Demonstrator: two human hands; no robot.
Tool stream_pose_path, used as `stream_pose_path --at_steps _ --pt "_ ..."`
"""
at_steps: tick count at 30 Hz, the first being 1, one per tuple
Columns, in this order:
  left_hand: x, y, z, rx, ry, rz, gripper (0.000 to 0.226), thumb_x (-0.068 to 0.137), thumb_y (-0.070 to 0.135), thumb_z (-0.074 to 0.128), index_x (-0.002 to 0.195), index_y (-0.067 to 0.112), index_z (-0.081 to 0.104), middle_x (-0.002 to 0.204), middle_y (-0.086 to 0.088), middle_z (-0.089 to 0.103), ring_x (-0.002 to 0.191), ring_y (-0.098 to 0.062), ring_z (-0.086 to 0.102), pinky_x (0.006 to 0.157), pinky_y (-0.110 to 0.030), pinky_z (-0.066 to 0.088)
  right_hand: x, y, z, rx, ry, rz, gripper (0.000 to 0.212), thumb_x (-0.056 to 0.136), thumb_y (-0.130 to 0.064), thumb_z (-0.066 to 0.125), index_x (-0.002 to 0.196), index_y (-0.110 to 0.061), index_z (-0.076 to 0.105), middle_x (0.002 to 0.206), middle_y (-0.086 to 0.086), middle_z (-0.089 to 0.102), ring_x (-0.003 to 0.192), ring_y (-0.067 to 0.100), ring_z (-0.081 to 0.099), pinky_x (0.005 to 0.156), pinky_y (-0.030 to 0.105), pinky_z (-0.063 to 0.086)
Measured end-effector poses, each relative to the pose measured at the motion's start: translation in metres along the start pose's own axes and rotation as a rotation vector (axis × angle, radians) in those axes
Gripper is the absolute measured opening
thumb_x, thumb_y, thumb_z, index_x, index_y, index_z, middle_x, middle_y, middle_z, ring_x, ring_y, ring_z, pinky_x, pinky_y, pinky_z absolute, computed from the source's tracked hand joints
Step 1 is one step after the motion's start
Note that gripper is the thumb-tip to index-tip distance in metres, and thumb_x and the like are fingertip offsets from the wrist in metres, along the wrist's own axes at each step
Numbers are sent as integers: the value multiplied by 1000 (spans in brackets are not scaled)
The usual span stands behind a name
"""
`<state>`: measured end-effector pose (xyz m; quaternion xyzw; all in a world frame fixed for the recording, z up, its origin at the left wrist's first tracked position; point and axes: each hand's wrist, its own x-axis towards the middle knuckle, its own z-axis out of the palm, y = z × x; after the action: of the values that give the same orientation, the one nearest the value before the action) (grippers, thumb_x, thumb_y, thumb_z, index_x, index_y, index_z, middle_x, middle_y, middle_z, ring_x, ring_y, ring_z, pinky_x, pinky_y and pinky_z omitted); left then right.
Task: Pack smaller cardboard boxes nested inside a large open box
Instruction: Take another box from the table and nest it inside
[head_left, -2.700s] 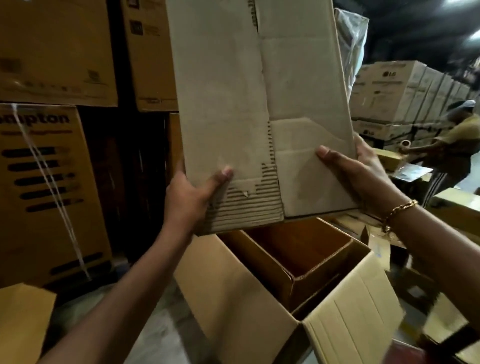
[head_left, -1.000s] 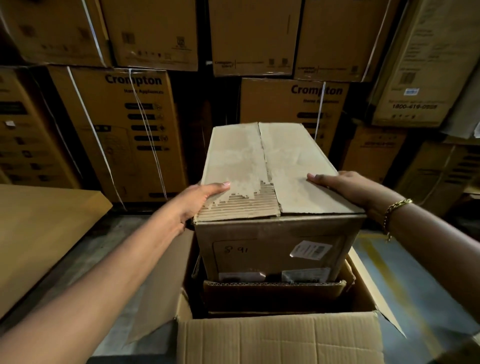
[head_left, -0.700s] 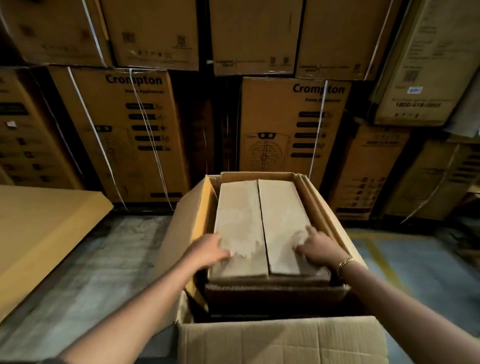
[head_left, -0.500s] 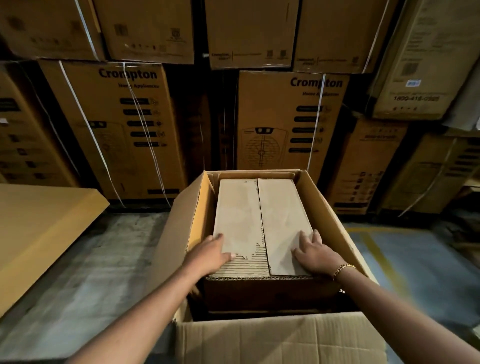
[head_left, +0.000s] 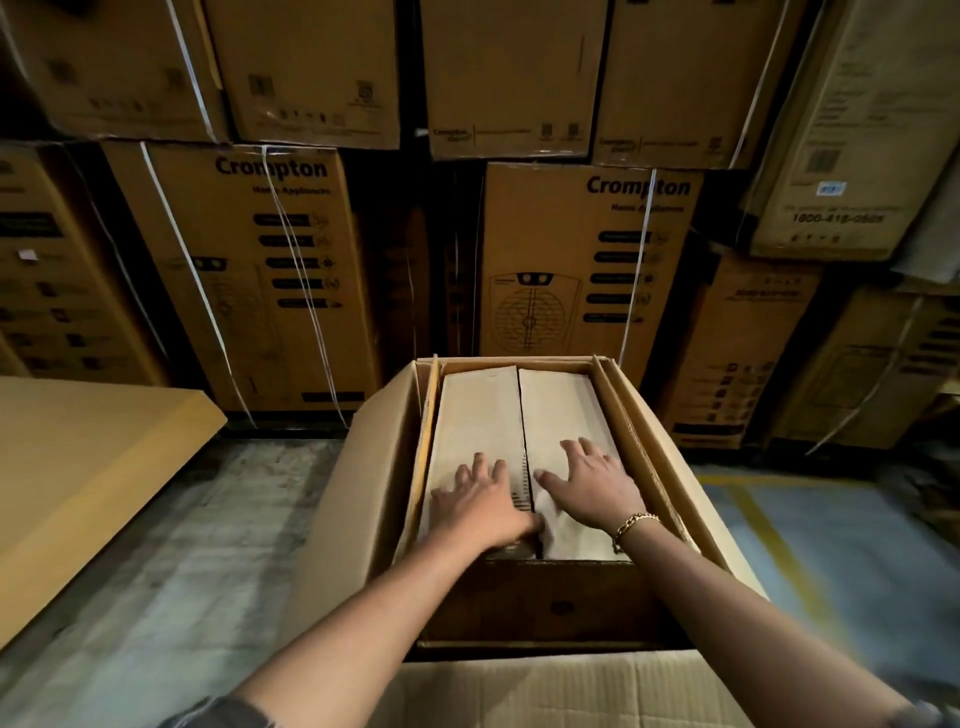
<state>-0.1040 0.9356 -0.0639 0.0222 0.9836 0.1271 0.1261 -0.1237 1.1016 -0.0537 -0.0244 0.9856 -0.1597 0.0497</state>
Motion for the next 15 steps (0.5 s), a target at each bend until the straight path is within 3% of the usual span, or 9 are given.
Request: stream_pose_path --at_steps 4,6,7,8,10,11,12,15 --pt "-19 -17 -36 -167 177 25 81 84 66 43 155 35 22 163 3 28 135 -27 47 100 -48 45 -3 -2 5 0 -5 -48 81 89 -69 41 154 -22 29 165 10 22 143 37 36 113 50 36" --pt "-32 -41 -61 -252 301 27 67 88 57 42 151 38 29 130 6 60 90 -12 67 67 -29 56 -4 -5 7 0 -4 -91 84 87 -70 42 155 -23 26 164 9 23 142 36 37 112 50 39" --pt "-37 -57 -72 -261 342 17 61 92 51 42 150 36 31 106 10 65 66 -7 63 49 -22 50 -5 -7 8 6 3 -109 85 87 -71 44 155 -23 26 164 8 25 141 35 38 111 49 40" --pt "-41 -75 -81 -265 362 -8 54 96 44 43 149 33 34 89 13 62 56 -7 60 42 -21 47 -5 -9 9 12 9 -122 86 86 -71 45 155 -24 25 163 8 26 141 35 39 111 49 40" --pt "-47 -110 -90 -300 383 -101 45 101 31 44 145 29 41 89 11 62 71 -17 68 59 -34 60 -5 -14 11 4 2 -130 88 84 -70 49 155 -25 24 163 7 26 141 34 39 109 50 42" --pt "-49 -124 -91 -326 382 -157 43 101 26 44 144 27 43 96 6 65 81 -22 68 69 -40 60 -7 -16 13 -13 -8 -128 89 83 -69 51 155 -25 23 162 7 27 141 34 38 108 51 44" --pt "-50 -137 -86 -329 370 -205 42 101 22 43 144 24 44 101 1 65 82 -23 67 70 -39 57 -8 -18 15 -39 -21 -124 89 82 -67 54 155 -26 23 161 6 28 140 34 38 105 51 46" --pt "-60 -157 -52 -146 362 -268 45 103 22 39 147 17 35 97 -1 63 64 -12 57 44 -23 41 -11 -21 22 -149 -67 -110 82 82 -53 56 153 -25 23 154 7 33 135 35 41 96 52 52"
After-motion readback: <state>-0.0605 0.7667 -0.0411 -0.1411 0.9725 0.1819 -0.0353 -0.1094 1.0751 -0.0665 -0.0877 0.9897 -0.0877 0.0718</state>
